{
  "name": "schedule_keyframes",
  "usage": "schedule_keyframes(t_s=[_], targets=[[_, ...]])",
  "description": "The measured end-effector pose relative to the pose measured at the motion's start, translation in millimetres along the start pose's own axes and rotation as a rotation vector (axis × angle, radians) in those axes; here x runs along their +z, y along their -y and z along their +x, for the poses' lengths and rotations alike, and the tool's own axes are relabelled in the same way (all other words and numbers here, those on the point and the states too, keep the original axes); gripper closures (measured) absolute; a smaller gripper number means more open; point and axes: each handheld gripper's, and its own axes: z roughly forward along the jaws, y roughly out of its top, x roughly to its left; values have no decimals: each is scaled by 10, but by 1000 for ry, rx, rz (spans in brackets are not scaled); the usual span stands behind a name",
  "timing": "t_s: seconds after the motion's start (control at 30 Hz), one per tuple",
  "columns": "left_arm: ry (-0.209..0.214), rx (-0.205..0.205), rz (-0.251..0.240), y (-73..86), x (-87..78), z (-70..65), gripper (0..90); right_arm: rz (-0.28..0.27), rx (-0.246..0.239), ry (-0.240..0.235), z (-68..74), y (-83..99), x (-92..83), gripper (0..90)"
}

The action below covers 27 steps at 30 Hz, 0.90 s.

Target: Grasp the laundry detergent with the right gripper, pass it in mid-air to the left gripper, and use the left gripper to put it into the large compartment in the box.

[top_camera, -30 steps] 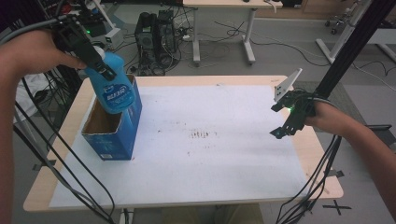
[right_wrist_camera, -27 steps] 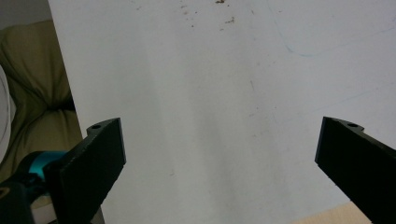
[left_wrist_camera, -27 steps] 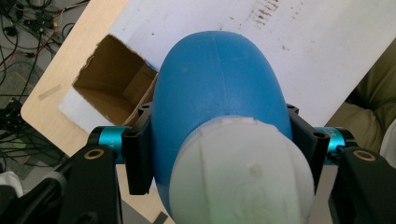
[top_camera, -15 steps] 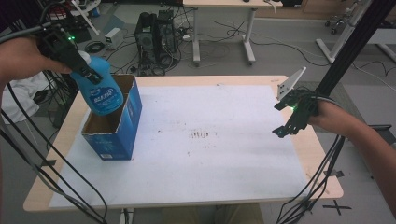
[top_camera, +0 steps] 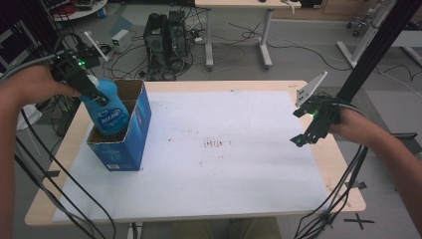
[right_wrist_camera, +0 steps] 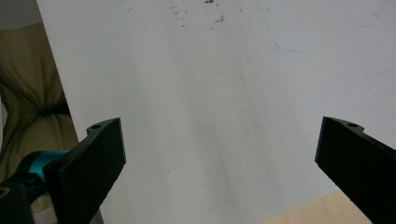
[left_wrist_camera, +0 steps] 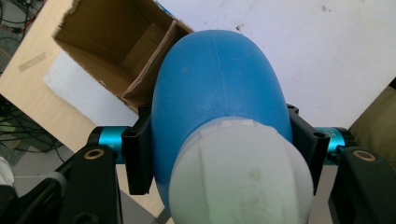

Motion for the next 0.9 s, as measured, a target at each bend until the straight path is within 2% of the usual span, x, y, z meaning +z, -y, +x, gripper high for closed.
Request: schedule_keyframes(t_s=[0.03, 0.07, 0.1, 0.13, 0.2, 0.3, 0.37, 0.47, 0.53, 0.57, 0.6, 0.63, 0.73, 0.8, 0.83, 0.87, 0.9], targets=[[-2, 1, -5, 10, 53, 2, 376, 3, 5, 0, 7, -1, -1, 7], [1, 19, 15, 17, 91, 22, 376, -1, 2, 0, 5, -1, 3, 7], [5, 1, 3, 30, 152, 13, 376, 1, -3, 2, 1, -3, 4, 8], [5, 13, 12, 40, 196, 22, 376, 0, -7, 1, -2, -2, 7, 7], [10, -6, -1, 63, 299, 19, 376, 1, 4, 5, 4, 1, 13, 8], [12, -4, 1, 86, 428, 27, 376, 0, 9, 6, 3, 6, 19, 7], [15, 21, 18, 97, 504, 36, 376, -2, 5, 4, 1, 10, 22, 7], [23, 27, 26, 121, 622, 39, 376, -9, 11, 5, 9, 18, 40, 7], [20, 27, 28, 136, 692, 33, 376, -3, 21, 4, 17, 27, 51, 8], [24, 13, 17, 146, 740, 22, 376, 1, 14, 0, 11, 28, 55, 7], [23, 29, 34, 149, 758, 35, 376, 4, 15, 0, 12, 29, 60, 8], [22, 9, 15, 156, 795, 21, 376, 2, 12, -3, 7, 29, 69, 7], [21, 48, 48, 161, 867, 40, 376, 6, 13, -5, 8, 24, 82, 7], [26, 32, 34, 168, 926, 27, 376, 4, 9, -6, 6, 18, 92, 8], [28, 54, 56, 166, 935, 41, 376, 4, 8, -5, 6, 17, 95, 7], [33, 54, 64, 165, 955, 38, 376, 5, 17, -3, 10, 19, 99, 7], [27, 59, 59, 168, 981, 38, 376, 5, 4, -5, 1, 16, 106, 7]])
